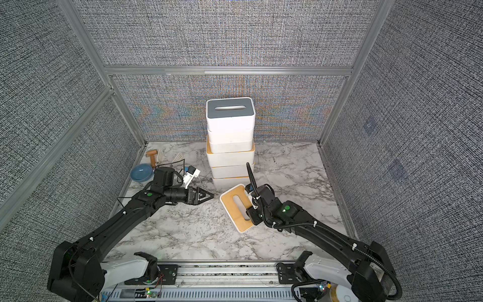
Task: Stack the tissue boxes
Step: Pick up the tissue box from the center of the board.
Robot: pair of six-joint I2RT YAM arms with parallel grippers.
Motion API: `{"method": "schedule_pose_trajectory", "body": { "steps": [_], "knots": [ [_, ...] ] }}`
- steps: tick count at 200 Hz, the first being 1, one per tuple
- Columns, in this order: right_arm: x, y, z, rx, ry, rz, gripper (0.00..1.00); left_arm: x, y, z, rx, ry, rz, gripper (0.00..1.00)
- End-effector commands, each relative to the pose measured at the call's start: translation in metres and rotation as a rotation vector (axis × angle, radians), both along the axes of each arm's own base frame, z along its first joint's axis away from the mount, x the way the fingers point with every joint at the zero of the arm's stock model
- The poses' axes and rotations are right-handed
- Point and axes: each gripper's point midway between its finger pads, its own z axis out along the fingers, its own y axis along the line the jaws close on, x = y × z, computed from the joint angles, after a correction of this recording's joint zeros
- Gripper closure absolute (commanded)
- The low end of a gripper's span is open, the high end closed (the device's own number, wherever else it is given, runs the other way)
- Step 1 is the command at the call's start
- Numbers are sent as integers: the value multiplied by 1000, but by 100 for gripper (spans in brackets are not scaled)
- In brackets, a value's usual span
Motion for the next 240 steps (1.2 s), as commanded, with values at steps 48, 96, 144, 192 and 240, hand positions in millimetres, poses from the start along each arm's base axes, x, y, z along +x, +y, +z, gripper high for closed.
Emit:
{"method": "schedule_pose_trajectory", "body": {
  "steps": [48, 96, 144, 192, 240],
  "knots": [
    [13, 27, 31, 32, -223, 210, 70, -3, -11, 11, -83, 18, -58, 1],
    [13, 33, 39, 59, -258, 239, 70, -5, -17, 8, -81, 43, -83, 1],
    [13, 33, 38, 60, -258, 245, 70, -9, -24, 11, -92, 62, -116, 16],
    [14, 35, 40, 63, -262, 246, 70, -12, -27, 12, -85, 81, -136, 24],
    [14, 35, 40, 63, -263, 244, 70, -15, -31, 12, -82, 87, -153, 24]
  ]
}}
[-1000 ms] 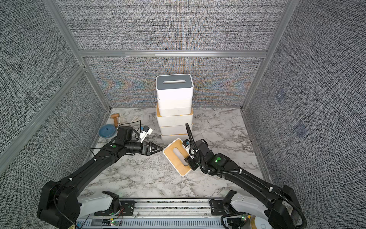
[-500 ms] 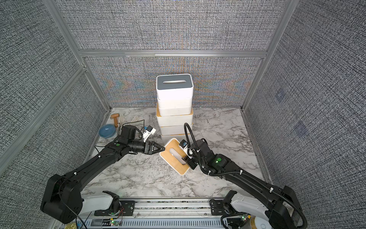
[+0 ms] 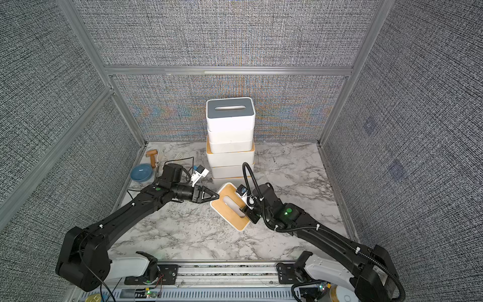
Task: Stack the tissue boxes
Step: Pick up the tissue box from the center of the board.
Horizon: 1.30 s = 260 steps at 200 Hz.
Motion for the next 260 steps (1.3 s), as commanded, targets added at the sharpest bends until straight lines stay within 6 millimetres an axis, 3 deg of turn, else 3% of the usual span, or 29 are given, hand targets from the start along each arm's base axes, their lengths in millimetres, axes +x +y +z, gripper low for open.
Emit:
{"method": "schedule_pose_trajectory", "body": {
  "steps": [1, 99, 159, 186, 219, 252, 260],
  "knots": [
    [7, 9, 16, 55, -46, 6, 70, -4, -2, 2, -10, 4, -23, 24],
    [6, 9, 14, 52, -39, 5, 70, -6, -5, 4, -10, 16, -24, 39],
    [9, 6, 18, 32, -62, 2, 70, -9, -6, 12, -42, 26, -15, 56],
    [9, 7, 23, 31, -52, 11, 64, -8, -4, 13, -47, 26, 26, 64],
    [8, 5, 36, 39, -46, -1, 37, -8, 1, 15, -44, 16, 78, 70],
    [3, 2, 56, 59, -54, 0, 20, -11, 6, 17, -43, 8, 118, 72],
    [1, 0, 58, 58, -50, 0, 10, -12, 8, 16, -38, 7, 126, 73]
  ]
}}
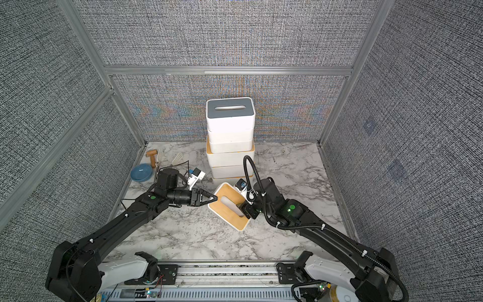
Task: Stack the tissue boxes
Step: Pick up the tissue box from the center of the board.
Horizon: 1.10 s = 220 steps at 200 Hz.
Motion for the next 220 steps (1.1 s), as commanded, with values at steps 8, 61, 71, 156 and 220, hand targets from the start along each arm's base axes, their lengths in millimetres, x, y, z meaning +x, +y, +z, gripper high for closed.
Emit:
{"method": "schedule_pose_trajectory", "body": {
  "steps": [8, 61, 71, 156, 220],
  "knots": [
    [-5, -5, 27, 30, -13, -11, 1, 1, 1, 13, -27, -38, 23, 73],
    [11, -49, 136, 200, -196, -243, 1, -20, 12, 76, -105, -248, 7, 74],
    [18, -64, 162, 235, -231, -332, 1, -18, 17, 91, -108, -288, 45, 74],
    [41, -155, 282, 396, -382, -849, 1, 4, 18, 233, -366, -405, 166, 75],
    [52, -162, 308, 546, -389, -896, 1, 39, 30, 356, -532, -528, 359, 77]
  ]
}}
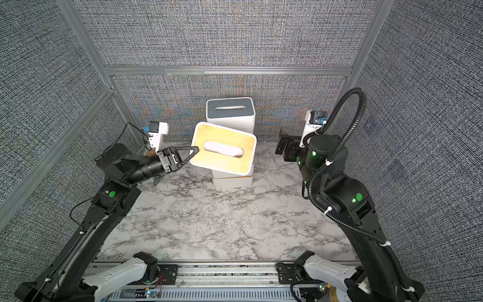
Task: Stack the tissue boxes
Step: Pick up the tissue box from the center of the board, then place the tissue box at the tissue box.
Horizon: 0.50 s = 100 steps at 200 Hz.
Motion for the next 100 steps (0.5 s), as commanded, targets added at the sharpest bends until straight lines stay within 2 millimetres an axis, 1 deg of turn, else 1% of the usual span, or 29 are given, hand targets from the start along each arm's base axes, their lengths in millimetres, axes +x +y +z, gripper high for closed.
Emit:
{"method": "schedule_pose_trajectory", "body": {
  "steps": [1, 5, 21, 32, 42, 45, 68, 70, 82, 84, 100],
  "knots": [
    [2, 2, 8, 60, -22, 7, 1, 16, 8, 54, -115, -71, 83, 77],
    [2, 3, 8, 59, -21, 12, 1, 18, 8, 62, -121, -74, 91, 77],
    [0, 1, 9, 46, -26, 11, 1, 35, 4, 80, -136, -64, 111, 77],
    [-1, -3, 8, 46, -27, -9, 1, 51, 1, 84, -158, -29, 130, 77],
    [-3, -4, 7, 49, -31, -10, 1, 62, -2, 91, -176, -14, 133, 77],
    [-3, -4, 6, 53, -33, -7, 1, 67, -3, 89, -177, -3, 136, 77],
    [-7, -1, 3, 61, -58, 28, 1, 87, -10, 106, -179, 3, 139, 77],
    [-7, 0, 3, 61, -59, 32, 1, 92, -12, 103, -171, 12, 141, 77],
    [-7, 4, 1, 52, -55, 51, 1, 102, -16, 106, -136, 37, 147, 77],
    [-6, 4, 0, 49, -53, 53, 1, 106, -17, 103, -127, 52, 151, 77],
    [-3, 9, -6, 23, -31, 67, 1, 116, -16, 102, -123, 87, 174, 77]
  ]
}}
